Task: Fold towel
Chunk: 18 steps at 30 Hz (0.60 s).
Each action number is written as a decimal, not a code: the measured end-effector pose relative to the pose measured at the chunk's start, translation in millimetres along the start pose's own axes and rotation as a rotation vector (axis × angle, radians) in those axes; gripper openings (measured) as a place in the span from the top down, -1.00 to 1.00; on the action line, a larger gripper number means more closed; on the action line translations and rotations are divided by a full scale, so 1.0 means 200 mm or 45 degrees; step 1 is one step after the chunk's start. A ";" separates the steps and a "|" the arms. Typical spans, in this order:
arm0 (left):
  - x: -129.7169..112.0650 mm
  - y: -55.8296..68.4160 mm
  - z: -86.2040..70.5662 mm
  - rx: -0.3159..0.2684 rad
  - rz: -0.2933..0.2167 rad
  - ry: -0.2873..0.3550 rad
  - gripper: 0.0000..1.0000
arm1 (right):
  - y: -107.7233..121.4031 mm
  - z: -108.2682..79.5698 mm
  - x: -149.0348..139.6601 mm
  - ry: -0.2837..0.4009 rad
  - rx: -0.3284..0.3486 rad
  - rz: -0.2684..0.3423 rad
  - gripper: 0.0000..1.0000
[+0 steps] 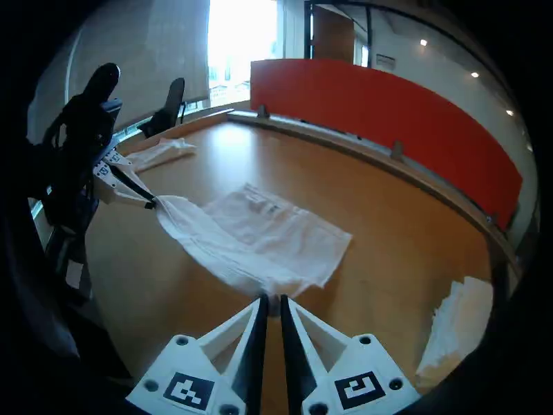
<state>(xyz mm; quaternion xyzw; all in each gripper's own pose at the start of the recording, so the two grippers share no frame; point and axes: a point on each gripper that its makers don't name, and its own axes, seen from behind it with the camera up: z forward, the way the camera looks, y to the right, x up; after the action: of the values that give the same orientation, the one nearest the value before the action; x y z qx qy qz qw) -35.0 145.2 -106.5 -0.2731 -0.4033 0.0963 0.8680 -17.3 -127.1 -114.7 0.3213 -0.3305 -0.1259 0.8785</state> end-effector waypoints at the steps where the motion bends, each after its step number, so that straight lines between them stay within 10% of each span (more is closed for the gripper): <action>1: 0.01 0.01 -0.02 -0.003 -0.001 0.004 0.80 | 0.00 -0.02 0.02 0.008 -0.001 0.003 0.73; 18: 0.10 0.10 -0.21 -0.050 -0.027 0.028 0.80 | -0.05 -0.24 0.10 0.029 -0.010 0.014 0.73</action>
<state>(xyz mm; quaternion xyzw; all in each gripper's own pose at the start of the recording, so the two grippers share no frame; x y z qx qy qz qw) 11.4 152.6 -125.8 -0.2869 -0.3983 0.0762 0.8679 29.3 -119.2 -139.4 0.3174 -0.3218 -0.1188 0.8841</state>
